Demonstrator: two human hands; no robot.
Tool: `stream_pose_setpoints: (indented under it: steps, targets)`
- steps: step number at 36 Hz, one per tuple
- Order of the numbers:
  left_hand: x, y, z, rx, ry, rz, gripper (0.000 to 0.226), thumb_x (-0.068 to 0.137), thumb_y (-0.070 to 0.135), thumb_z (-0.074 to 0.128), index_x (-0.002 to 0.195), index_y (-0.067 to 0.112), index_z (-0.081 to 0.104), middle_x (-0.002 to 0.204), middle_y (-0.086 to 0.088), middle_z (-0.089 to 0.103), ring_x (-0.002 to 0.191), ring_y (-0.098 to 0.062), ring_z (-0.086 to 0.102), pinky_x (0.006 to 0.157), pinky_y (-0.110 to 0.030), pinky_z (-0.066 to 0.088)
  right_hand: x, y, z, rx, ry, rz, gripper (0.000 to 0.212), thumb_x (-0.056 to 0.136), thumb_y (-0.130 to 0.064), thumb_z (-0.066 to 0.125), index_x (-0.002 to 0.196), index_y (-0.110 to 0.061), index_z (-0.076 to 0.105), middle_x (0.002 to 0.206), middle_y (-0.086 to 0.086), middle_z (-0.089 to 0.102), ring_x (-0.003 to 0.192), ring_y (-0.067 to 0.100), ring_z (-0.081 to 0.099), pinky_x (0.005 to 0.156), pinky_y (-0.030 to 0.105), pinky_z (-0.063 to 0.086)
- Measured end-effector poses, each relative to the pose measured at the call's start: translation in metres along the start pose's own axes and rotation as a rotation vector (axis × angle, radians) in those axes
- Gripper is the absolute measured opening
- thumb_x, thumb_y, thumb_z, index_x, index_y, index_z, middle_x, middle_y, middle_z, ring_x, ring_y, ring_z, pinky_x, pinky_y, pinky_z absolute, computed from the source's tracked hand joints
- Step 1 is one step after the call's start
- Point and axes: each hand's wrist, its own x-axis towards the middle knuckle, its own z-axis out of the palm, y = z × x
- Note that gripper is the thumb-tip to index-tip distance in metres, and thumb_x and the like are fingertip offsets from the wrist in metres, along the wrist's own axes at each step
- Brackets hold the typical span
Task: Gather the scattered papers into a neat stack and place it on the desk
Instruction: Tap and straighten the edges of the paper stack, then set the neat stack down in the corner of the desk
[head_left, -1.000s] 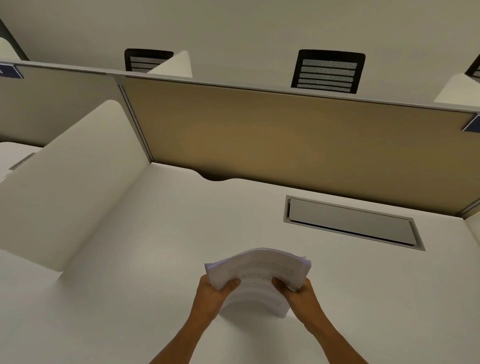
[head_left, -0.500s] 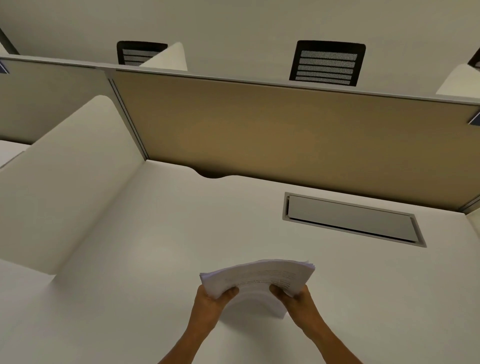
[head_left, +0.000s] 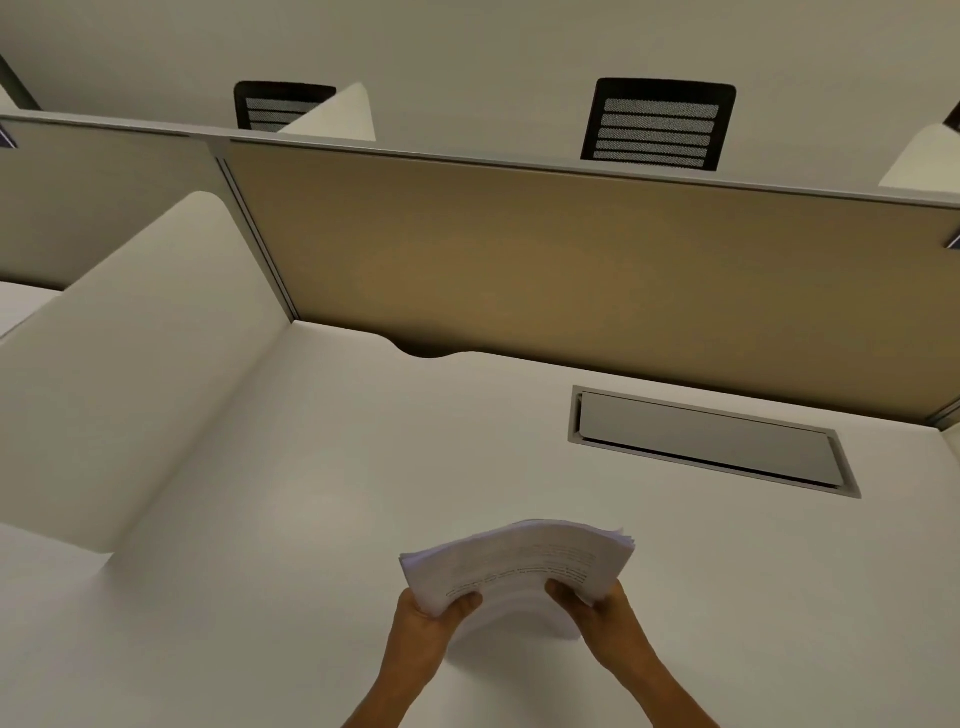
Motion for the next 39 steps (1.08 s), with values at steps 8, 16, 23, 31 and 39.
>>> stream_pose_setpoints:
  steps: [8,16,23,31,39]
  targets:
    - [-0.001,0.006,-0.002,0.033,-0.016,-0.04,0.032,0.066,0.027,0.083,0.094,0.04,0.076,0.096,0.004,0.08,0.089,-0.013,0.075,0.083,-0.041,0.062,0.005,-0.01,-0.008,-0.142,-0.054,0.056,0.018,0.087,-0.03,0.075,0.104,-0.034,0.073,0.1,-0.01,0.078,0.095,0.012,0.072,0.078,0.023,0.059]
    - [-0.004,0.022,-0.018,-0.109,-0.057,-0.074,0.025,0.07,0.027,0.085,0.095,0.028,0.08,0.104,-0.003,0.079,0.096,-0.024,0.076,0.074,-0.029,0.062,0.027,-0.085,-0.035,-0.479,-0.337,-0.011,0.03,0.086,-0.037,0.074,0.114,-0.024,0.075,0.106,-0.005,0.077,0.091,0.012,0.075,0.08,0.029,0.062]
    - [-0.004,0.065,-0.044,0.003,0.22,0.108,0.081,0.073,0.028,0.083,0.142,0.031,0.042,0.155,0.002,0.041,0.135,-0.016,0.047,0.105,-0.041,0.047,0.028,-0.15,-0.048,-0.81,-0.457,-0.027,0.031,0.083,-0.038,0.072,0.113,-0.031,0.072,0.106,-0.009,0.077,0.086,0.01,0.076,0.075,0.026,0.063]
    - [-0.022,0.167,-0.042,0.83,0.065,0.913,0.095,0.08,0.06,0.066,0.155,0.029,0.016,0.166,0.002,0.015,0.152,-0.017,0.018,0.119,-0.037,0.026,0.019,-0.183,-0.023,-1.238,-0.484,-0.078,0.035,0.082,-0.044,0.072,0.111,-0.025,0.071,0.1,-0.004,0.076,0.08,0.013,0.072,0.067,0.022,0.054]
    - [-0.032,0.195,0.01,1.381,-0.476,0.38,0.054,0.078,0.057,0.069,0.123,0.031,0.056,0.118,0.001,0.072,0.093,-0.02,0.072,0.08,-0.03,0.056,0.007,-0.189,0.019,-1.532,-0.525,-0.174,0.044,0.084,-0.037,0.074,0.123,-0.018,0.067,0.104,0.005,0.074,0.077,0.018,0.062,0.069,0.027,0.045]
